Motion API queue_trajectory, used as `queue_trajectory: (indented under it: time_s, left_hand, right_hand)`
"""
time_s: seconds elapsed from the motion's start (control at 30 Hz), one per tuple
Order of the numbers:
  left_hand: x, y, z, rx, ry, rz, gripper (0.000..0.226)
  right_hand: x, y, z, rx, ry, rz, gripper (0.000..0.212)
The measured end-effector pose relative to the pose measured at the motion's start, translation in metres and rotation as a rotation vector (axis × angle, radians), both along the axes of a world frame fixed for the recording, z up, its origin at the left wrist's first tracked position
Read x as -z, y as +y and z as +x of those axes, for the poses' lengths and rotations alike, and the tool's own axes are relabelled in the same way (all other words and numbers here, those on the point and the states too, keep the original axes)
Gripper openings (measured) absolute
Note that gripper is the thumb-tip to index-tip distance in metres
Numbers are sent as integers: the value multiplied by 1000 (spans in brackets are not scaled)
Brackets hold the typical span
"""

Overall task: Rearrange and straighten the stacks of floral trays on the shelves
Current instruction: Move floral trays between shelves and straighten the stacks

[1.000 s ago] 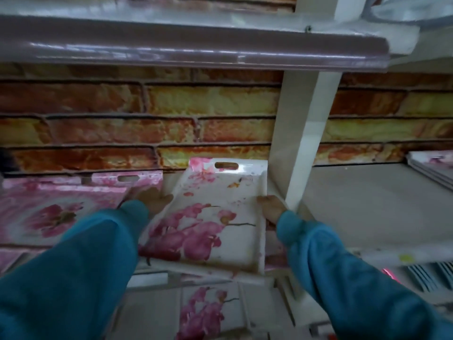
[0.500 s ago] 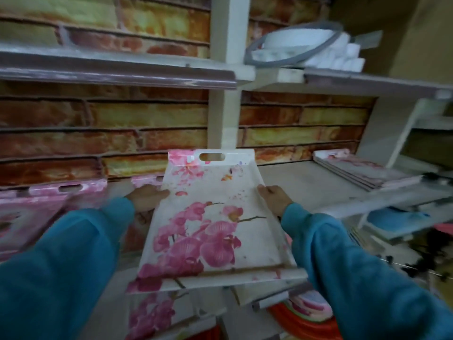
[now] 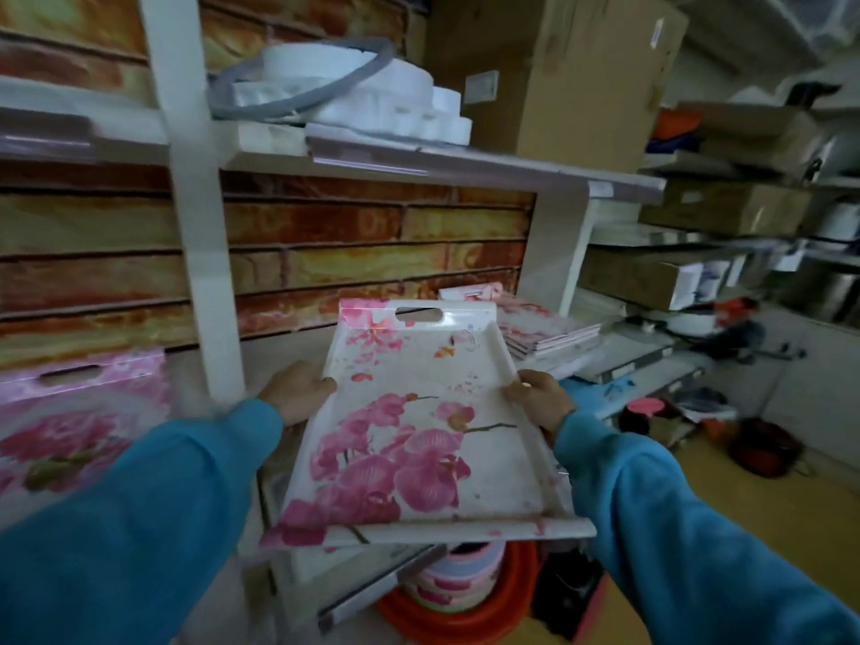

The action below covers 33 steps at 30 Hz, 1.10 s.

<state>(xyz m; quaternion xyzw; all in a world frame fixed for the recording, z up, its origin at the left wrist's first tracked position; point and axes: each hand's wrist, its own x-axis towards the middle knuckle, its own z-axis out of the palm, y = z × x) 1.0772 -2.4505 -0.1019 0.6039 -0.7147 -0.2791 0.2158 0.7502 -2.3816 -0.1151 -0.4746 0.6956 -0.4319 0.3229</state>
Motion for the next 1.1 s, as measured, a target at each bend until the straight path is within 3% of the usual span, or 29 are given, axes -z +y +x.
queue_trajectory:
  time_s: [0.23,0.33,0.53,0.6,0.87,1.1]
  left_hand:
    - [4,-131,-108,138,41,-69,25]
    - [2,-193,-156,164,47,-82,19]
    - [-5,-287,-240,196,44,-113,36]
    - [-1,-310,-264,186,46,-117,40]
    - [28,-377,-343,80,146,-30,16]
    - [52,-412,-392,-79,212,92,22]
  right_hand:
    - [-7,-98,-96,102,-5,10,34]
    - [-23,-144,-138,154,117,29,38]
    - [-45,-218,-216,190,312,79,32]
    - [-43,-245,-242,176,374,105,30]
    - [-18,-382,-330,56,542,145,31]
    - [13,-492,-388,-173,500,166,26]
